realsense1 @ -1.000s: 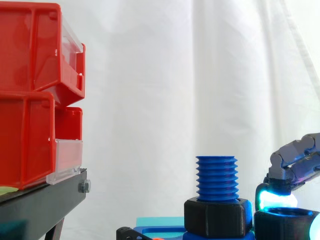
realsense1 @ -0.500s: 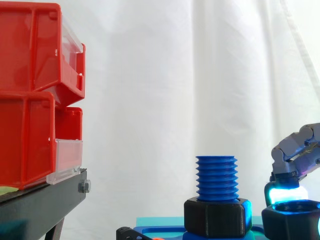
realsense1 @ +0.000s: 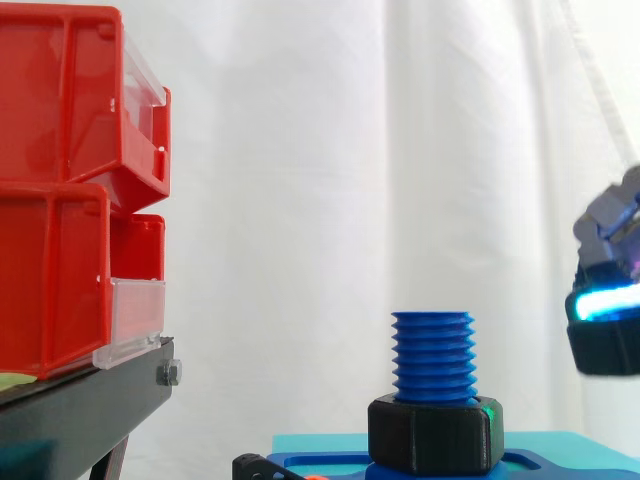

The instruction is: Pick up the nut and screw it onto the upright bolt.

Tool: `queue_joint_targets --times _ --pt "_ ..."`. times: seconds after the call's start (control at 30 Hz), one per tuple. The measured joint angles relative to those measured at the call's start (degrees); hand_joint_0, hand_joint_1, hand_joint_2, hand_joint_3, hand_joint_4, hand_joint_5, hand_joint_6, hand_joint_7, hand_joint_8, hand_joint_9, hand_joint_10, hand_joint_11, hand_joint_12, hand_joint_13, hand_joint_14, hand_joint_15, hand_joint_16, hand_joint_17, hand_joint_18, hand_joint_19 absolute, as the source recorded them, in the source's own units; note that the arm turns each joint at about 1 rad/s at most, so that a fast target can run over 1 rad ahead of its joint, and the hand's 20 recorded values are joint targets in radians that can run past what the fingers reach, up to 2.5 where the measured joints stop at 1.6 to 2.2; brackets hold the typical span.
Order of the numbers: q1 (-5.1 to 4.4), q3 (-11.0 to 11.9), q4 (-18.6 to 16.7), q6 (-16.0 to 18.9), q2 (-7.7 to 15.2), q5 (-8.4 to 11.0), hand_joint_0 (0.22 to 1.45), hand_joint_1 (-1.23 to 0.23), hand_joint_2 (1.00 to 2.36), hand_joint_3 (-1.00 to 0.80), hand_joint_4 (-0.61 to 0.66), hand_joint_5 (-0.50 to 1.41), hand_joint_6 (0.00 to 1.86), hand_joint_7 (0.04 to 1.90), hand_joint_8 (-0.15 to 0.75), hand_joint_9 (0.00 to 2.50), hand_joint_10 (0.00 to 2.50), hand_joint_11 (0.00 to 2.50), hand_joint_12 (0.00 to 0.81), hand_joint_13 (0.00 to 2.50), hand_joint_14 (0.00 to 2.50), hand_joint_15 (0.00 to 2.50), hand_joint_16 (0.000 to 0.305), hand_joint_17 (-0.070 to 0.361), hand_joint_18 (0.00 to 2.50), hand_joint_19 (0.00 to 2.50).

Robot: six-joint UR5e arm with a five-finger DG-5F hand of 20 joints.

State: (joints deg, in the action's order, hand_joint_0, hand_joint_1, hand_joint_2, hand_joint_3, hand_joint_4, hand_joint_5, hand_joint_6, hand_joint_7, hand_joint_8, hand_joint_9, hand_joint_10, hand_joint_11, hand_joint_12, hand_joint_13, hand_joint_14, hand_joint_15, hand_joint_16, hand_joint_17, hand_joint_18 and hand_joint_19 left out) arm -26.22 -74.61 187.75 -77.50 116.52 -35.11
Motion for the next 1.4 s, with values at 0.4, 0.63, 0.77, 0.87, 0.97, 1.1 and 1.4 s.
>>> queue_joint_targets --times 0.4,0.63,0.77,0.87,0.97,1.1,1.4 --pt "4.02 7.0 -0.3 -5.5 -0.5 -11.06 0.59 -0.51 1.0 -0.5 0.24 -0.16 0.64 1.08 0.274 0.65 0.0 0.15 0.319 0.56 0.0 0.0 0.037 0.083 0.41 0.07" --pt "6.59 7.2 -10.3 -14.8 1.1 -18.25 0.59 -0.51 1.0 -0.5 0.24 -0.15 0.64 1.09 0.274 0.66 0.0 0.15 0.317 0.58 0.0 0.01 0.037 0.084 0.45 0.08" --pt "7.61 7.4 -15.0 -16.5 2.6 -20.84 0.59 -0.51 1.0 -0.5 0.24 -0.15 0.64 1.09 0.275 0.67 0.0 0.14 0.316 0.58 0.0 0.01 0.037 0.084 0.45 0.08" --pt "8.16 7.5 -17.1 -16.5 3.5 -22.51 0.59 -0.51 1.0 -0.5 0.24 -0.15 0.63 1.09 0.274 0.67 0.0 0.15 0.317 0.58 0.0 0.01 0.037 0.084 0.46 0.09" --pt "8.56 7.6 -18.7 -16.5 4.1 -23.83 0.59 -0.51 1.0 -0.5 0.24 -0.15 0.63 1.09 0.274 0.67 0.0 0.15 0.318 0.59 0.0 0.01 0.037 0.084 0.46 0.09" --pt "8.86 7.6 -19.5 -16.4 4.9 -24.78 0.58 -0.51 1.0 -0.5 0.23 -0.15 0.63 1.1 0.275 0.68 0.0 0.15 0.317 0.59 0.0 0.01 0.037 0.083 0.47 0.09" --pt "9.7 7.5 -19.5 -14.5 7.0 -27.26 0.58 -0.51 1.0 -0.49 0.24 -0.15 0.62 1.11 0.276 0.69 0.0 0.15 0.317 0.6 0.0 0.02 0.037 0.083 0.48 0.1"
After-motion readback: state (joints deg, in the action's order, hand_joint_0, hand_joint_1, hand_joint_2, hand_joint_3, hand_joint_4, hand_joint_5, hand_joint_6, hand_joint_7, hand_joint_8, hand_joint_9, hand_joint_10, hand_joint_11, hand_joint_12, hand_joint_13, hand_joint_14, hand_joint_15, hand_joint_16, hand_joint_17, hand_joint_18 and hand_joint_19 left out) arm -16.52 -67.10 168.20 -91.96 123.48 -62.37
